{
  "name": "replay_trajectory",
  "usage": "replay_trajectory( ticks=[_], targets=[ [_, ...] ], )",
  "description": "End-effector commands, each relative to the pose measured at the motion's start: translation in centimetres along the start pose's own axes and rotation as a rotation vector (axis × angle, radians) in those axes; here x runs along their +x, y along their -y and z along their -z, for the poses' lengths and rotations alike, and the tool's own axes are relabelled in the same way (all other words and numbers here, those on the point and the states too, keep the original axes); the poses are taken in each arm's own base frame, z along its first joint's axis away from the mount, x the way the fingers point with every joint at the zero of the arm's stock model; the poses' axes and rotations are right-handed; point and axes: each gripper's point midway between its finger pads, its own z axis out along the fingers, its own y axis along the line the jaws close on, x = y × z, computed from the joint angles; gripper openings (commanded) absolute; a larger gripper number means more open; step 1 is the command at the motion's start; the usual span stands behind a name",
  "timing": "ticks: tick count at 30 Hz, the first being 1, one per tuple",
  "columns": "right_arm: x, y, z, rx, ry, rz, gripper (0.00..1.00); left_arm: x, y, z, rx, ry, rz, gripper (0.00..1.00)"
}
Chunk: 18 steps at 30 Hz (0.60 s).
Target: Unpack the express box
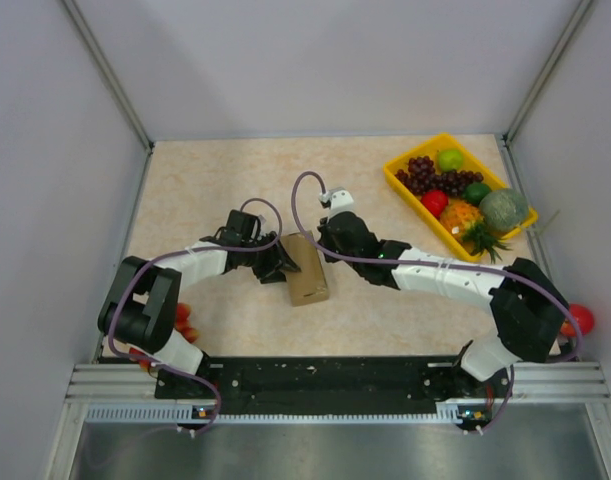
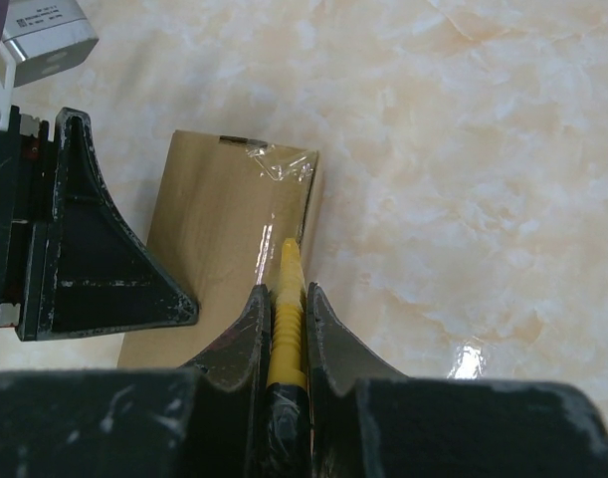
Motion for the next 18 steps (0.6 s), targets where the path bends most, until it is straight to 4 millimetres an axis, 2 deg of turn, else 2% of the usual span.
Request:
replay_trajectory(
  ticks=[1, 7, 14, 18],
  targets=[
    [-2.59, -1.56, -0.1, -0.024, 0.07, -0.001, 0.0, -0.13, -2.56, -0.69, -0.107, 0.012, 0.023, 0.4],
    [-2.4, -1.22, -0.38, 0.001, 0.063, -0.004, 0.0, -0.24, -2.73, -0.55, -0.12, 0.021, 0.021, 0.37],
    [-3.18, -1.65, 0.14, -0.008, 0.082, -0.018, 0.0, -0.18, -2.96, -0.54, -0.129, 0.02, 0.021, 0.36],
    [-2.44, -1.15, 0.0, 0.02, 0.057, -0.006, 0.0, -0.24, -2.92, -0.49, -0.129, 0.025, 0.021, 0.35]
  ],
)
